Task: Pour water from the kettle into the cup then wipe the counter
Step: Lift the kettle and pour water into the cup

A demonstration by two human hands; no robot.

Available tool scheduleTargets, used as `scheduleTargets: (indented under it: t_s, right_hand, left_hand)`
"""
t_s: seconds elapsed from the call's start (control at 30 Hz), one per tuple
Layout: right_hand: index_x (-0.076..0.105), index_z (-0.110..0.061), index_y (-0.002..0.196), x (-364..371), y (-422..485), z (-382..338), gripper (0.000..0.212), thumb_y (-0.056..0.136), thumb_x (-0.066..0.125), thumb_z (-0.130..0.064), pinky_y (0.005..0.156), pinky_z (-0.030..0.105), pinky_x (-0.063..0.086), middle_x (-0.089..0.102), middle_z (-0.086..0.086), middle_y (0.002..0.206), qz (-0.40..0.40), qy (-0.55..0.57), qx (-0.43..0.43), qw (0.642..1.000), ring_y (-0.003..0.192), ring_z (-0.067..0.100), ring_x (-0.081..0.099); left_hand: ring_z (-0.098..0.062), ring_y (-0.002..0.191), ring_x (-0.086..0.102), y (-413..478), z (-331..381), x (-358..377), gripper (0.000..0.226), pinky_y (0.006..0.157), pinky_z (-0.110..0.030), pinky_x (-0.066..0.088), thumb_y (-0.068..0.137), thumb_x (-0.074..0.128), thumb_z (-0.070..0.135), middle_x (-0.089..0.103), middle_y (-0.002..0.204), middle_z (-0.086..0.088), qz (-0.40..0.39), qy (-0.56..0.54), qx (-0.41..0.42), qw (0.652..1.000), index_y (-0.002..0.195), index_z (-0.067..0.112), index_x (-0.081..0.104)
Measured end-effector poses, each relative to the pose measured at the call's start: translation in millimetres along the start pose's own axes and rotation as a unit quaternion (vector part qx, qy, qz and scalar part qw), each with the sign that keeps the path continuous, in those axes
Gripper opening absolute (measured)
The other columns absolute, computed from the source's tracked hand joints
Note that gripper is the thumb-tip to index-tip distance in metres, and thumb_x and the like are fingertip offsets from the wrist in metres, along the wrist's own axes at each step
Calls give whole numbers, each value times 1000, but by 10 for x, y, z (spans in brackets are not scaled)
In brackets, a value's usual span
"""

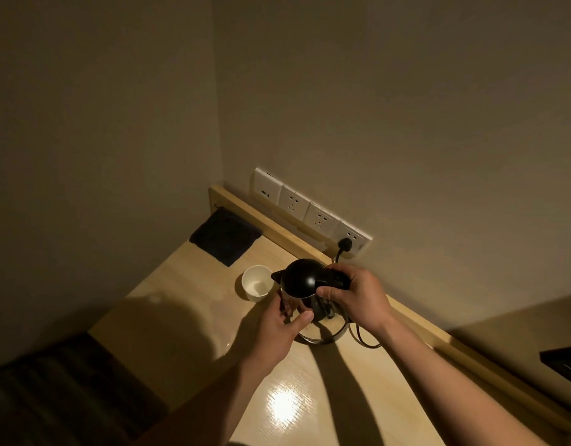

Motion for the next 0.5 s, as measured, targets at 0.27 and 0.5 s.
scheduleTargets:
  t_s: [0.27, 0.5]
  right_hand:
    - [69, -18, 126, 11, 79, -99, 42, 88, 82, -32, 89, 40, 62, 73, -4, 111, -17, -57, -9, 998, 105, 19, 70]
    - [71, -18, 122, 36, 155, -124, 40, 88, 82, -35, 81, 30, 59, 73, -4, 107, -29, -85, -18, 996, 98, 17, 70]
  left_hand:
    - [16, 91, 53, 19, -34, -20, 47, 61, 7, 40, 94, 73, 33, 63, 114, 20, 8, 20, -16, 1000, 136, 36, 54]
    - [29, 81, 57, 21, -63, -44, 42, 62, 7, 39, 94, 73, 33, 64, 104, 28, 14, 18, -26, 999, 133, 28, 59]
Point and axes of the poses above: each hand's wrist, its own y-axis towards the middle knuckle, its own x-axis out of the palm, z = x × y, the point moved 2 cm from there along y, towards the middle knuckle
